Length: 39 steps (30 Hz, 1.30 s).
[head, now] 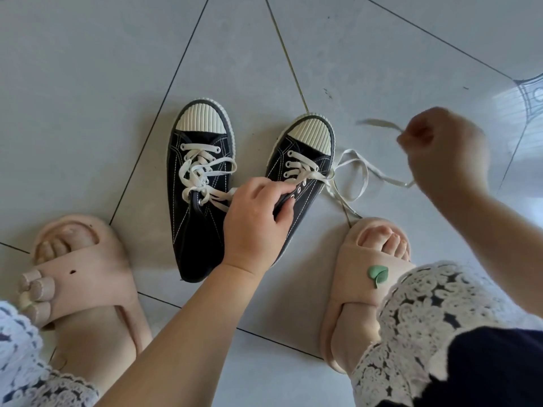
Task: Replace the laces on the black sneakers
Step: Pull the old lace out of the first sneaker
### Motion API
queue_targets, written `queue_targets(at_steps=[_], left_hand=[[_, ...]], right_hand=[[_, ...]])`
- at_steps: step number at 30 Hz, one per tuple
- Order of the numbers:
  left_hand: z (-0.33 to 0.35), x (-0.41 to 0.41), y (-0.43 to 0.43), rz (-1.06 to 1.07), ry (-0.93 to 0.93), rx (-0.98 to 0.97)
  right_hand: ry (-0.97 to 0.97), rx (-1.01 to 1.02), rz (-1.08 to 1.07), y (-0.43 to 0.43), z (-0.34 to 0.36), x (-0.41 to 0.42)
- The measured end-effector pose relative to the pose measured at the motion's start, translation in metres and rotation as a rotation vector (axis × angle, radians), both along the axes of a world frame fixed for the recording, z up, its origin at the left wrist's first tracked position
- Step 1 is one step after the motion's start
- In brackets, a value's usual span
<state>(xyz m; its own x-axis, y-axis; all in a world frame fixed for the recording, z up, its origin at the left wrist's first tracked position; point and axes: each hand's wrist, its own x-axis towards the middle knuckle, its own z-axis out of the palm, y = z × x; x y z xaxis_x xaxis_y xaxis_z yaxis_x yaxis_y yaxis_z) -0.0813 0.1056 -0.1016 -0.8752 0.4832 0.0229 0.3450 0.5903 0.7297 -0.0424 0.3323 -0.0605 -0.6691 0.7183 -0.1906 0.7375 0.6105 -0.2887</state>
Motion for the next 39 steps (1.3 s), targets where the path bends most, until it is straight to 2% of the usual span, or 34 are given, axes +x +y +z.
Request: queue_targets(at_steps=[2,3,7,9,10,14,18,22,24,25,29,31,32,35,39], left_hand=[[0.000,0.000,-0.001,-0.011,-0.003,-0.002],[0.000,0.000,-0.001,-0.009,-0.012,-0.004],[0.002,0.001,0.000,0.046,-0.045,0.026],[0.002,0.001,0.000,0.056,-0.052,0.035],[0.002,0.000,0.000,0.059,-0.056,0.032],[0.000,-0.001,-0.001,0.062,-0.077,0.010],[0.000,0.000,-0.001,0.081,-0.098,0.023],[0.000,0.002,-0.001,0.082,-0.091,0.040],[-0.001,0.001,-0.001,0.104,-0.081,0.051],[-0.001,0.001,-0.002,0.121,-0.074,0.057],[-0.002,0.001,-0.006,0.188,-0.039,0.051],[-0.002,0.002,-0.006,0.190,-0.028,0.044],[-0.003,0.001,-0.006,0.191,-0.026,0.043],[-0.003,-0.002,-0.005,0.211,-0.037,0.056],[-0.003,-0.003,-0.004,0.213,-0.029,0.066]], right_hand=[[-0.242,-0.090,0.215,-0.002,0.000,-0.006],[-0.290,-0.142,0.320,-0.011,-0.003,-0.009],[-0.067,-0.255,0.481,-0.056,-0.001,-0.036],[-0.070,-0.293,0.586,-0.068,0.003,-0.051],[-0.130,-0.290,0.668,-0.072,0.005,-0.057],[-0.408,-0.168,0.931,-0.081,0.009,-0.068],[-0.434,0.112,1.102,-0.090,0.003,-0.073],[-0.430,0.123,1.189,-0.091,-0.001,-0.074],[-0.422,0.022,1.154,-0.085,-0.001,-0.073],[-0.398,-0.084,1.056,-0.080,-0.001,-0.072],[-0.190,-0.789,0.272,-0.075,0.002,-0.058],[-0.100,-0.964,0.061,-0.077,0.001,-0.049],[-0.110,-0.940,0.071,-0.077,0.000,-0.047],[-0.145,-0.652,0.294,-0.071,0.004,-0.056],[-0.102,-0.538,0.482,-0.076,0.010,-0.071]])
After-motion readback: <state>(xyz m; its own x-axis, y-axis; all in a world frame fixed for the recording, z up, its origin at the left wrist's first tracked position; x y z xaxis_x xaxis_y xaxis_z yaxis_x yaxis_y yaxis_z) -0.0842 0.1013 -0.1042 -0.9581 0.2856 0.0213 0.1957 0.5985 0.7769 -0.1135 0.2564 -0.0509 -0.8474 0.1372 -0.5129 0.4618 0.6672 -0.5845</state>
